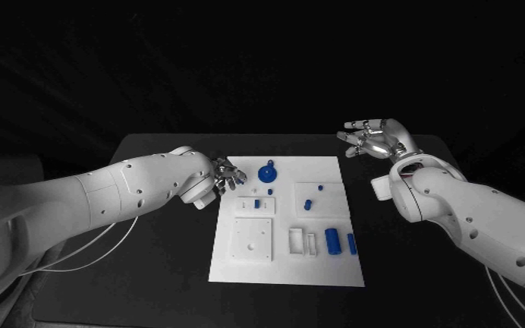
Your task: Assemble the parts on the task board
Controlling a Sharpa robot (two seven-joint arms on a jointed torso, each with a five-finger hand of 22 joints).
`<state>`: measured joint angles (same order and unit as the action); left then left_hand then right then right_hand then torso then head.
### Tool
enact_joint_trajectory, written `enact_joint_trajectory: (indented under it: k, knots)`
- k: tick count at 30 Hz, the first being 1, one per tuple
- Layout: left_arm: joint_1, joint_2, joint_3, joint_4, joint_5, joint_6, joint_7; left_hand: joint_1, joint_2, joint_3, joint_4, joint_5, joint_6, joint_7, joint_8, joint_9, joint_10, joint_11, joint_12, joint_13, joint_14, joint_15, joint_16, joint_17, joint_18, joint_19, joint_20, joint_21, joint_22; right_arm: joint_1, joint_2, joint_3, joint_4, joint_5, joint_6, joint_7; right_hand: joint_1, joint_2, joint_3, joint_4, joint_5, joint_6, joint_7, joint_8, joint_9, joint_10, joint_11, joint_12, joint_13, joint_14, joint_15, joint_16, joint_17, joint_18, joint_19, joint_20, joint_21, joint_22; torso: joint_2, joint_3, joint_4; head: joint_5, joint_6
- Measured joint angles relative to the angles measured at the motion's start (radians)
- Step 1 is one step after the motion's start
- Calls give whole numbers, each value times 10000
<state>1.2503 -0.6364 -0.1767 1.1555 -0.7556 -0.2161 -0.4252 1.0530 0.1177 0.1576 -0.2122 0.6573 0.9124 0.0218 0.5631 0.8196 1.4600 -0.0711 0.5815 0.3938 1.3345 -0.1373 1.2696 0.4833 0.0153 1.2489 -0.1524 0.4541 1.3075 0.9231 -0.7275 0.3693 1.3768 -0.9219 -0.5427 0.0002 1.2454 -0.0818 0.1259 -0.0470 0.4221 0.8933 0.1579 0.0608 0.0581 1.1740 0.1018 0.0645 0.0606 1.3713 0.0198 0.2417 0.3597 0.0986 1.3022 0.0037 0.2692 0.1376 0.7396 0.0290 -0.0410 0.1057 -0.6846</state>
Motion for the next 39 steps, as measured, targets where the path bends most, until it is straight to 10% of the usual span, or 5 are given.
enact_joint_trajectory:
  k: [7,21,39]
  knots:
    - [-175,-508,-277,969,-641,-693,-137,-150,153,67,-14,59,0,0,-31,49,0,0,-50,0,38,33,-54,12,0,20,-19,0,-1,-4,11,-5,-70,3,27,-4,0,0,0,0,0,0,0,0,0,0,0,0,0,0,0,0,1,0,0,0,0,-10,-97,-21,68,19,-114]
    - [-715,-530,-383,1256,-1561,-1459,-165,-242,244,58,-31,349,37,37,50,52,-1,0,-195,15,145,-3,-190,99,1,110,-33,-1,-2,-45,48,-13,-145,5,80,-10,0,0,0,0,0,0,0,0,0,0,0,0,0,0,0,0,1,0,0,0,0,-9,-128,-54,102,12,-224]
    - [-839,-244,-514,1169,-1849,-1775,-13,-123,226,-57,-303,-104,125,125,-238,-786,-1,0,-201,69,272,15,-235,300,0,182,-33,-1,4,-60,88,-15,-180,8,128,-17,0,0,0,0,0,0,-1,0,0,0,0,0,0,0,0,0,3,0,0,0,40,-20,-118,-28,86,36,-304]
